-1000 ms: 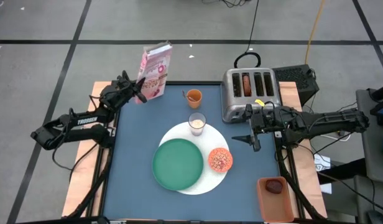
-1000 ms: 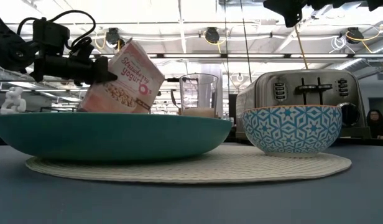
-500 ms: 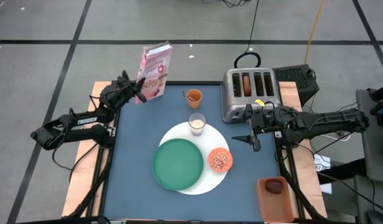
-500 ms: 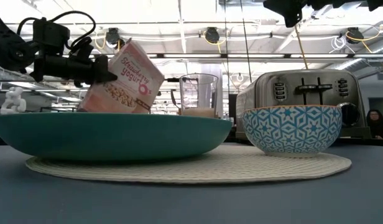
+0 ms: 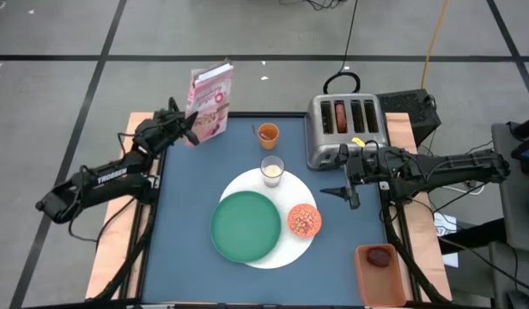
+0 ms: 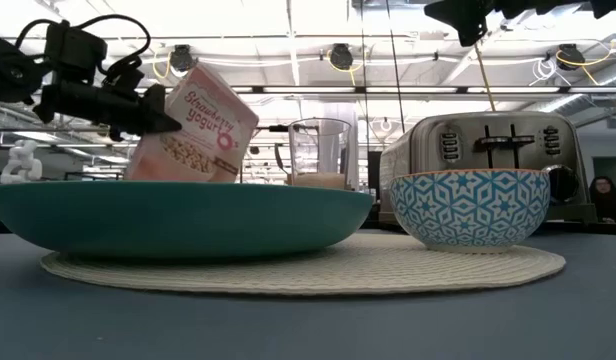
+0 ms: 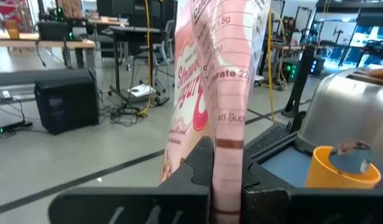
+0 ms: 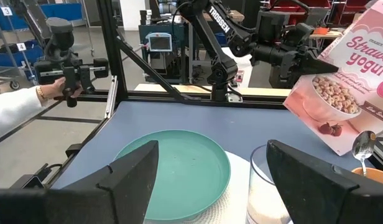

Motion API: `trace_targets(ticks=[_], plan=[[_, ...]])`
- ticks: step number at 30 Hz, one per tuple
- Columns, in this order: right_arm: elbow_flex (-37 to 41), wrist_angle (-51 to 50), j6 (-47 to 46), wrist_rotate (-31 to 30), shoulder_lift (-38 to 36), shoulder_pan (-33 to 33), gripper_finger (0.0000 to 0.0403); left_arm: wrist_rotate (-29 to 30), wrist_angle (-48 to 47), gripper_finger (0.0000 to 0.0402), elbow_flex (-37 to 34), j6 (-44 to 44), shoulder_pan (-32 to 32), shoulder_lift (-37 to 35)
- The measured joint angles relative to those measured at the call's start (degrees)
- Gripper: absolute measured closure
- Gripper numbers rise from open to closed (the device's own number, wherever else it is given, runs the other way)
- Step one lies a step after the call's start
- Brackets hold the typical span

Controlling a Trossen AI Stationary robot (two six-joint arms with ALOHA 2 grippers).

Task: Arrange a breakfast setting
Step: Pour the cereal from the cereal box into the orange bowl

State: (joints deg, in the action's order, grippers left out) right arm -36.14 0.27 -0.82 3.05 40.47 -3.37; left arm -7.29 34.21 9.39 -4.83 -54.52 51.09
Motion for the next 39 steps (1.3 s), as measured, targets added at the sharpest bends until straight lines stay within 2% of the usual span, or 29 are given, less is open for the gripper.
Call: trace_targets(ticks=[7,14,16,20,32,35,39], plan=[[-0.01,-0.22,0.0,0.02,-0.02,0.0,0.0112,-0.26,-9.93,0.0398,0.04,-1.48,-0.02,-6.43],[-0.01,-0.39,0.0,0.02,-0.02,0.0,0.0112,-0.91,-11.78,0.0398,0.09,-3.22,1.09,-6.88],[0.0,-0.47,0.0,0.02,0.0,0.0,0.0112,-1.36,-19.92,0.0398,-0.42,-3.73,1.47,-6.77],[0.0,-0.63,0.0,0.02,-0.02,0.02,0.0112,-1.66,-24.86,0.0398,0.09,-3.42,1.84,-7.68],[0.0,-1.51,0.2,0.02,0.0,0.02,0.0112,-0.61,-25.46,0.0397,0.85,-1.63,1.81,-9.09],[0.0,-1.49,0.2,0.02,0.0,0.02,0.0112,-0.4,-26.53,0.0382,1.7,-1.72,1.81,-9.04],[0.0,-1.5,0.2,0.02,0.0,0.02,0.0112,0.24,-31.0,0.0334,3.2,-1.69,1.77,-8.89]])
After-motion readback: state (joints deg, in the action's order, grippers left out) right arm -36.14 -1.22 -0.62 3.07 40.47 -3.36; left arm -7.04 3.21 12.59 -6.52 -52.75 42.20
